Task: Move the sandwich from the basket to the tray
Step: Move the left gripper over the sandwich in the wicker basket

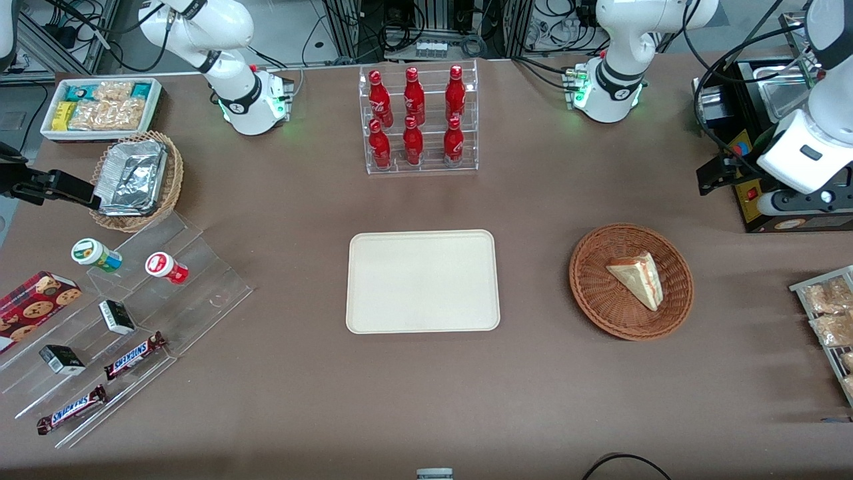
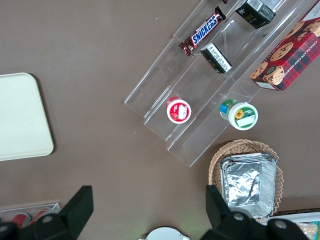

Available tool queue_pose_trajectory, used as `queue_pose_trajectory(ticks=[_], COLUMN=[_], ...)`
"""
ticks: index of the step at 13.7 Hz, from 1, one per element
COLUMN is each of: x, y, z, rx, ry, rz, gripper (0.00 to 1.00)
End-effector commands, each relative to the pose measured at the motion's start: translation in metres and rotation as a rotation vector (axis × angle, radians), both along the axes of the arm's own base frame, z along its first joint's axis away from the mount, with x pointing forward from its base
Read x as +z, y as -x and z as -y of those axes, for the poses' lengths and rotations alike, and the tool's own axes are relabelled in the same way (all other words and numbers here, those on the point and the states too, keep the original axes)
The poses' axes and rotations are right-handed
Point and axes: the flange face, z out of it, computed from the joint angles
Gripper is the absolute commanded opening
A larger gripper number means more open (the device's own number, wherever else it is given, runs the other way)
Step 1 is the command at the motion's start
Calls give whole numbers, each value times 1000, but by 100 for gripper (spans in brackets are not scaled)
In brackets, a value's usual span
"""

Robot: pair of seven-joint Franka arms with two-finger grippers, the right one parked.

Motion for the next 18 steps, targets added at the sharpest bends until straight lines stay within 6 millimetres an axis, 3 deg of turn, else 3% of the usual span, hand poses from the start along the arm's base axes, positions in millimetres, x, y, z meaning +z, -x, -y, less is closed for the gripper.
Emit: queue_pose_trajectory(ticks=[1, 3, 7, 9, 14, 18], x=[3, -9, -79, -118, -188, -245], y=[1, -4, -18, -14, -2, 21], z=[-3, 1, 3, 3, 4, 4], rx=[-5, -16, 84, 188, 599, 668], ry=[6, -4, -19, -19, 3, 28], rz=[-14, -32, -28, 26, 147, 199], gripper=[100, 100, 100, 100, 100, 100])
